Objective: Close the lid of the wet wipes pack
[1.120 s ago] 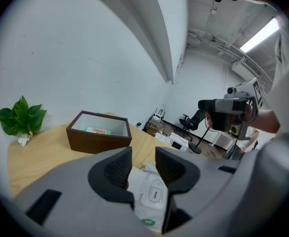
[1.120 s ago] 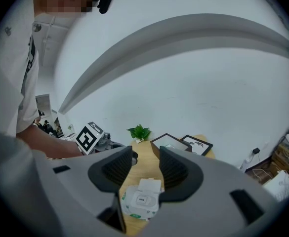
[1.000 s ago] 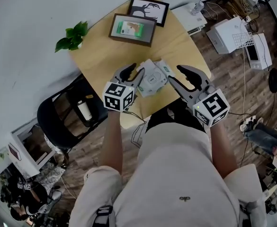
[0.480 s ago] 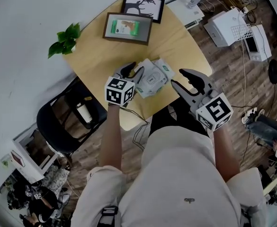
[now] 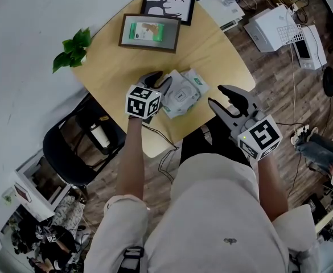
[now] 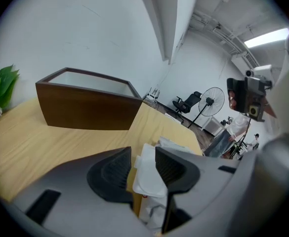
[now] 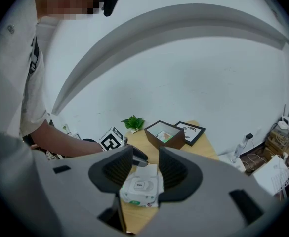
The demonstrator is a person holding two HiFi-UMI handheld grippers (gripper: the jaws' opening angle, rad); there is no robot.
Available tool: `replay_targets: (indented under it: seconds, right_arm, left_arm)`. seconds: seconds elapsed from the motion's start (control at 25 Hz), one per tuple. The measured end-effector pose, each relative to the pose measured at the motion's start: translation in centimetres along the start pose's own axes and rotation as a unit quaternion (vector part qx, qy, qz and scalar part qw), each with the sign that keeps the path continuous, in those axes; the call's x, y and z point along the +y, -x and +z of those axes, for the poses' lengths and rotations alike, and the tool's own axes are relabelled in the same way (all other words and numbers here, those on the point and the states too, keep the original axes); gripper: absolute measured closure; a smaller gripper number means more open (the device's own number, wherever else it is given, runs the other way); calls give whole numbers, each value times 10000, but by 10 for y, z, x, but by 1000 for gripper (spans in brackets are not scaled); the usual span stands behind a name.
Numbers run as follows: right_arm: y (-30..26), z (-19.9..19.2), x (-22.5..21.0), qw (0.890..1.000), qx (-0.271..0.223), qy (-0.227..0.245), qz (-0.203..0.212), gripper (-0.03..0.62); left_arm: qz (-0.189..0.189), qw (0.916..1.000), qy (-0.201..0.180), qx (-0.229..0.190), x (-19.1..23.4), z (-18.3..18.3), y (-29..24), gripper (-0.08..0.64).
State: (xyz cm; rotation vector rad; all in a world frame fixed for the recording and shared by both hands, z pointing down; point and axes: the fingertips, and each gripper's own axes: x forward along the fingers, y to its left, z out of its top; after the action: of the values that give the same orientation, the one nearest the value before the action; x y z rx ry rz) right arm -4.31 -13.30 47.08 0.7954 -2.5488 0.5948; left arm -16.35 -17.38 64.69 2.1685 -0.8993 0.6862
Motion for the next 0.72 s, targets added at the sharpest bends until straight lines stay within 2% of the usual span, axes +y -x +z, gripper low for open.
replay_targets:
  seconds: [0.44, 0.72]
  right_arm:
    - [2, -4, -6, 9999, -2, -97, -94, 431]
    - [2, -2, -5, 9999, -14, -108, -104, 434]
  left_arm:
    - [-259, 9989, -31, 382, 1, -15, -15, 422]
    - [-258, 9989, -78, 378, 1, -13, -12, 476]
